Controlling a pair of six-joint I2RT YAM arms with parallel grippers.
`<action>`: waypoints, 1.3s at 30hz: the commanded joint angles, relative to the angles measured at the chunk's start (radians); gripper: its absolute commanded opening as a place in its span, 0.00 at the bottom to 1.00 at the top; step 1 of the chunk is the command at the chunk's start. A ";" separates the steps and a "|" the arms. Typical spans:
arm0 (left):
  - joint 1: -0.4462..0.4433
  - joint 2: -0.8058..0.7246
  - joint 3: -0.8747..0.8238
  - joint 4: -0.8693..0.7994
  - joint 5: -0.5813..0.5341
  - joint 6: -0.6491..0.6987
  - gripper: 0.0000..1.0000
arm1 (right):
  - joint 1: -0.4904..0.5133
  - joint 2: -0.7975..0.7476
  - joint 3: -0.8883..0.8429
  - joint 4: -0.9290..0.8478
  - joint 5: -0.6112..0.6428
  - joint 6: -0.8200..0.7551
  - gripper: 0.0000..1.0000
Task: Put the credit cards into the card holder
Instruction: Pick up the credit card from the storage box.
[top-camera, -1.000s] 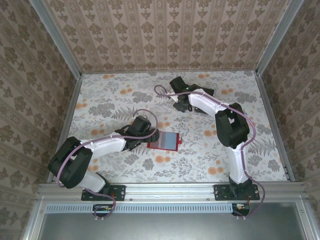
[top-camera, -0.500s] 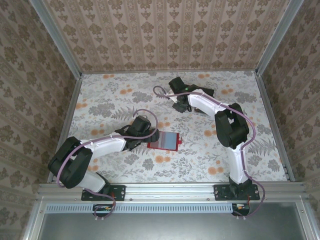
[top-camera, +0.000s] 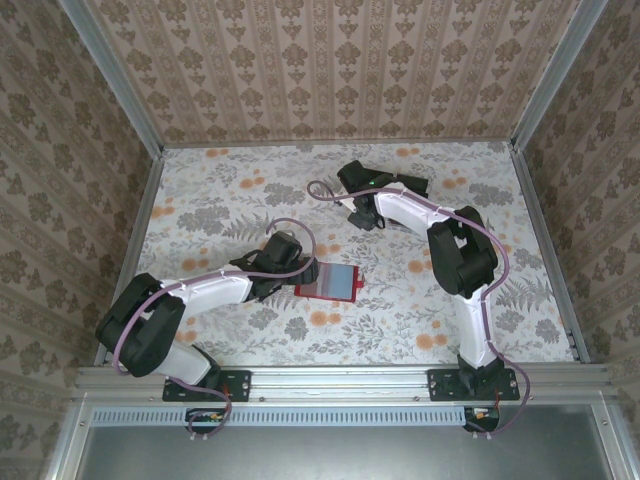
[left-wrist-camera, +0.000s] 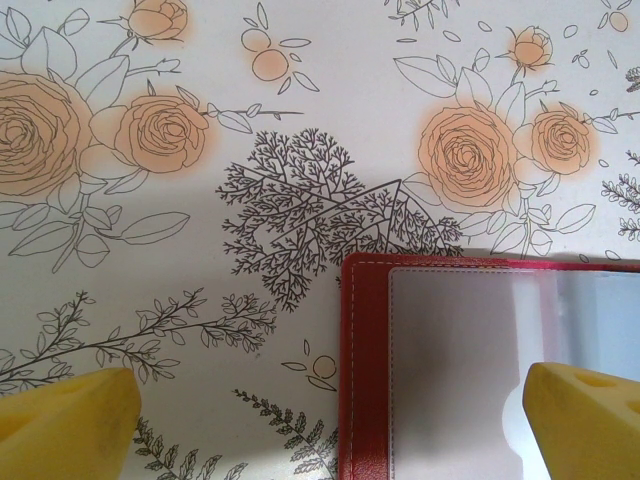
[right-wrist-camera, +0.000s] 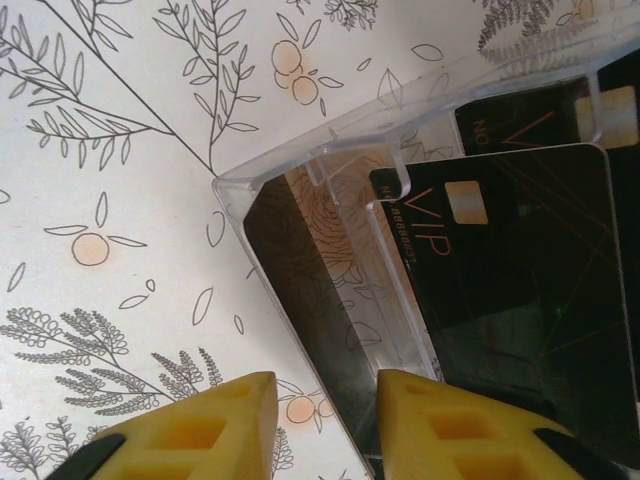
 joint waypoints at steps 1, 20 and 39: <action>0.010 0.012 0.005 0.011 0.015 -0.016 1.00 | 0.006 -0.024 -0.006 -0.003 0.038 -0.013 0.29; 0.010 0.012 0.008 0.009 0.025 -0.008 1.00 | 0.023 -0.034 -0.046 0.068 0.044 -0.106 0.00; 0.017 -0.022 0.000 0.005 0.025 0.001 1.00 | 0.107 -0.204 0.014 0.040 0.104 -0.035 0.00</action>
